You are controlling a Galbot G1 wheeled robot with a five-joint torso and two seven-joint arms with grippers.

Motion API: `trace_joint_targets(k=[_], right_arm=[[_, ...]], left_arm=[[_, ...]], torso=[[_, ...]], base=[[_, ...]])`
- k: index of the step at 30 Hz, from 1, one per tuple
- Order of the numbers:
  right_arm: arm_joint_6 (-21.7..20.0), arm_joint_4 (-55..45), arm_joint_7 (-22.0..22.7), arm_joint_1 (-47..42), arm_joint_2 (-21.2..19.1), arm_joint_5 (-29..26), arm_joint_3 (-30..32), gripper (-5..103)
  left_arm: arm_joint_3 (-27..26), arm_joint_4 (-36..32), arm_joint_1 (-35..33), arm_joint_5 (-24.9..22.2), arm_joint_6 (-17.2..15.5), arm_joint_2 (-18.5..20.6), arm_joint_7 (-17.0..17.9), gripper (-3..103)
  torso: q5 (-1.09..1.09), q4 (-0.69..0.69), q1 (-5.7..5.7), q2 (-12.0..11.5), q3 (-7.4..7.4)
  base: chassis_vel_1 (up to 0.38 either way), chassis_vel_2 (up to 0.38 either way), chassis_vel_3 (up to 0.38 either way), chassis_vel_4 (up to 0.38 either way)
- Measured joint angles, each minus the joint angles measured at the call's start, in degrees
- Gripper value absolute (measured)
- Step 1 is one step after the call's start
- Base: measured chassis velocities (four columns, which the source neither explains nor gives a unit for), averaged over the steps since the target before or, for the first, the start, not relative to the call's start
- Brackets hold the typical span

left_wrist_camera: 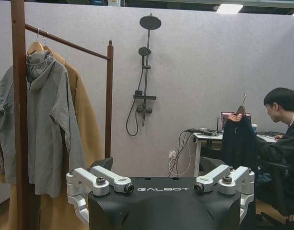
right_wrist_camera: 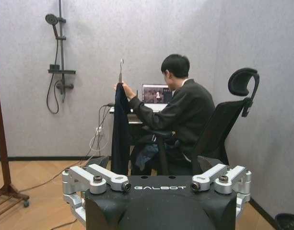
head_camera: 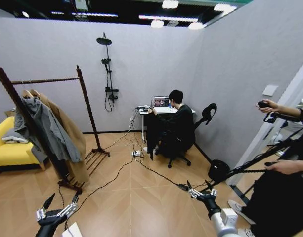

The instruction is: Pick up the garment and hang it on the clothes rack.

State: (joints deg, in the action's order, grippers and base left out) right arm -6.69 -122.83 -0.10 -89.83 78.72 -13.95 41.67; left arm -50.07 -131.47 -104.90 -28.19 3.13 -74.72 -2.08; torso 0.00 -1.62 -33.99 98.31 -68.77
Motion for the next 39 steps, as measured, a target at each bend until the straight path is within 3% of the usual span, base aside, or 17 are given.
trace_joint_targets(k=[10,24,39], right_arm=[[3.3,-2.2,1.1,-2.8,0.3,1.0,1.2,100],[0.1,-5.0,2.3,-2.1,0.0,-0.2,0.1,100],[0.2,-4.1,1.7,-2.6,0.1,-0.6,0.5,100]], left_arm=[[0.0,0.0,0.0,0.0,0.0,0.0,0.0,100],[0.0,0.0,0.0,0.0,0.0,0.0,0.0,100],[0.0,0.0,0.0,0.0,0.0,0.0,0.0,100]], torso=[[0.00,0.00,0.00,0.0,0.00],[0.00,0.00,0.00,0.0,0.00],[0.00,0.00,0.00,0.0,0.00]], base=[[0.000,0.000,0.000,0.000],[0.000,0.000,0.000,0.000],[0.000,0.000,0.000,0.000]])
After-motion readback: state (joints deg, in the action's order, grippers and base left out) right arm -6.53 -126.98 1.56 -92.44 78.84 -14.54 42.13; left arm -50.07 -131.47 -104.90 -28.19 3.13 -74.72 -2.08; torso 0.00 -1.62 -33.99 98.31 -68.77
